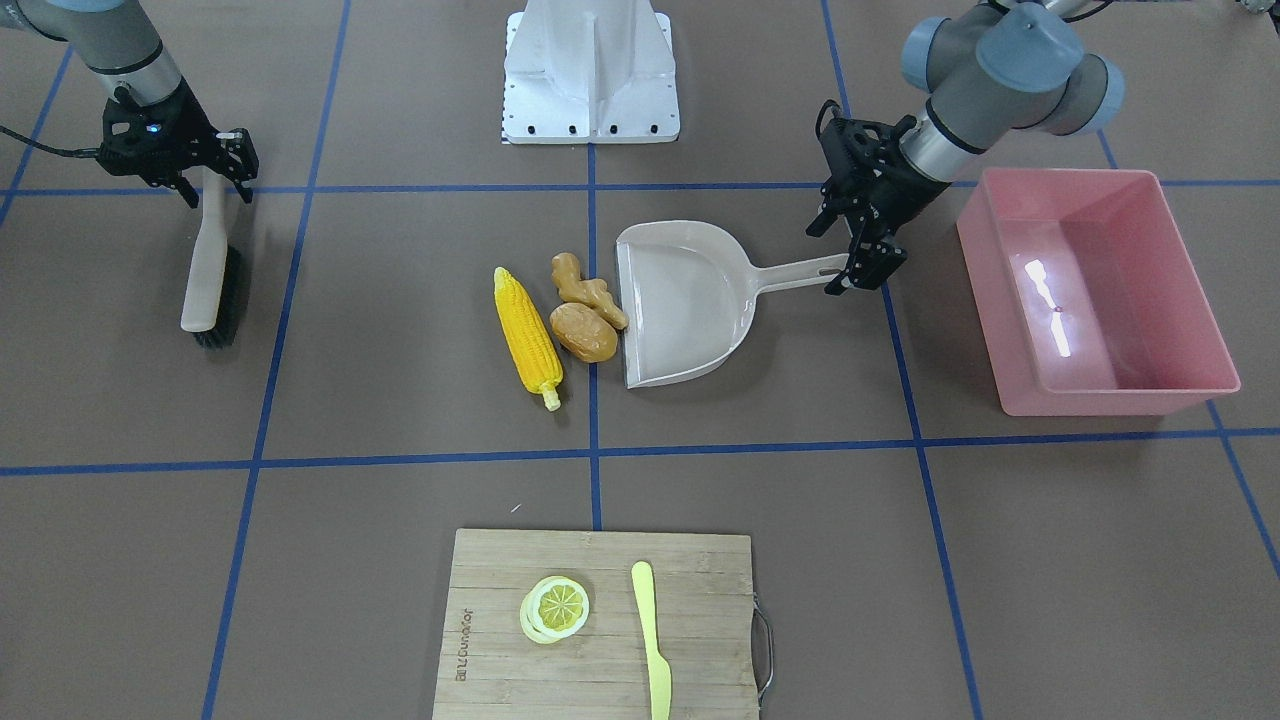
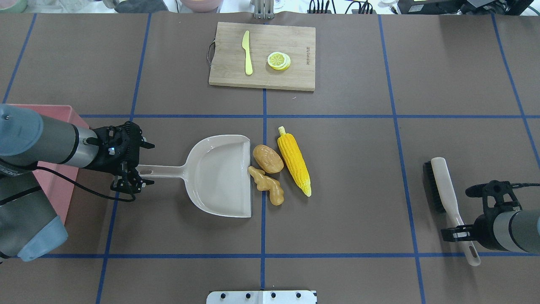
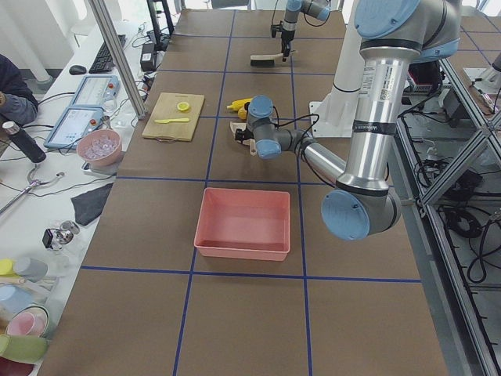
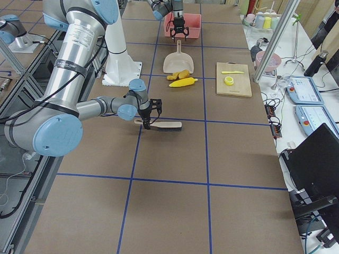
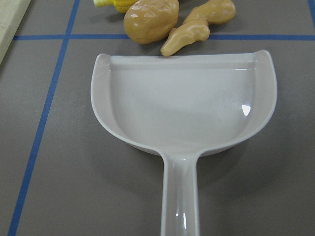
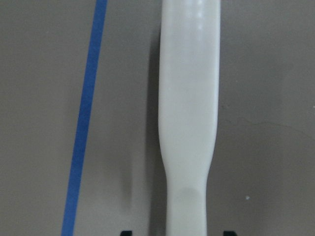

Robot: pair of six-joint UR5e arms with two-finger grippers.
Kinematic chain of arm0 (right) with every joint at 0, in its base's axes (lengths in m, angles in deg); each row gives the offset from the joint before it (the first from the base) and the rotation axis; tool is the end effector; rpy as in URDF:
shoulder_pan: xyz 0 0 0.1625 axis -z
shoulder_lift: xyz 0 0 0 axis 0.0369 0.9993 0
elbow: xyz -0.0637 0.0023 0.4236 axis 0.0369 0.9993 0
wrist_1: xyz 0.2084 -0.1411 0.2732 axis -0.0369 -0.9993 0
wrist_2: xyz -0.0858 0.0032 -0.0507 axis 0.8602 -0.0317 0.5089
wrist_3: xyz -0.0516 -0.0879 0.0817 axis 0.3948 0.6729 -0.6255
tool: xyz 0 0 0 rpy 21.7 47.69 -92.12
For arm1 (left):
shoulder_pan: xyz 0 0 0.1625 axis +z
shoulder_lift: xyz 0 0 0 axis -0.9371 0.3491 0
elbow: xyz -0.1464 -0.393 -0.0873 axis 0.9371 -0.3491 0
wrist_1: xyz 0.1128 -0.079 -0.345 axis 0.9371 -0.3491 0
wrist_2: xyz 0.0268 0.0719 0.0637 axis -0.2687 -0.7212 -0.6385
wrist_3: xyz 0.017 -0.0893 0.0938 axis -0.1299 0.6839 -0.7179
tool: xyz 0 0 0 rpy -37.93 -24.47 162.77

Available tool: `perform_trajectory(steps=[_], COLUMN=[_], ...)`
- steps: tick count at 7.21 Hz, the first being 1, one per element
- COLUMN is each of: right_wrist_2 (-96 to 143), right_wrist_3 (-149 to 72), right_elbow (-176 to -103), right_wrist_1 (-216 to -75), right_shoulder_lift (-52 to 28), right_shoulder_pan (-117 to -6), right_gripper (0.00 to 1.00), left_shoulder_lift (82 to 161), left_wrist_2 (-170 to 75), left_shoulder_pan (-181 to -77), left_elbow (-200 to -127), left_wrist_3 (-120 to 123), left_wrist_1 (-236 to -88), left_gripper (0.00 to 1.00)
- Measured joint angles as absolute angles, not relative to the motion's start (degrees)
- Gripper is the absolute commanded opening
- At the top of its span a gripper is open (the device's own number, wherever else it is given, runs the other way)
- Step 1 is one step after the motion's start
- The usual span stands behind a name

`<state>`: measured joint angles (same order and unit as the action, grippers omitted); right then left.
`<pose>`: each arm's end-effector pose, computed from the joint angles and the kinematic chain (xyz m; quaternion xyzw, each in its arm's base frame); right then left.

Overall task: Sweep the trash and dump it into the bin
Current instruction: 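Grasp the dustpan handle with the left gripper while the right grasps the brush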

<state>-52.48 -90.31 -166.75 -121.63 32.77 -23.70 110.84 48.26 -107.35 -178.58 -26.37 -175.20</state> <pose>-0.2654 -0.2262 0.5436 0.0664 -0.3662 -0.0307 0.9276 0.3730 -0.3824 0.3970 0.4264 0.3603 0.5499 0.6213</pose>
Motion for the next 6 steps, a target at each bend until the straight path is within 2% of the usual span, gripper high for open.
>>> perform_trajectory(steps=[2, 6], right_wrist_2=[-52.8, -53.8], right_wrist_3=[-90.4, -89.5], right_elbow=[-166.6, -167.2], right_wrist_1=[-121.6, -121.3], right_shoulder_lift=[33.1, 33.5], right_shoulder_pan=[-23.2, -23.3], right_gripper=[0.00, 0.00], left_shoulder_lift=[112.1, 113.7], left_wrist_2=[48.1, 47.8], left_shoulder_pan=[-106.5, -105.2], left_elbow=[-177.6, -175.8], left_wrist_3=[-26.4, -26.5], left_wrist_1=[-173.7, -170.9], left_gripper=[0.96, 0.96])
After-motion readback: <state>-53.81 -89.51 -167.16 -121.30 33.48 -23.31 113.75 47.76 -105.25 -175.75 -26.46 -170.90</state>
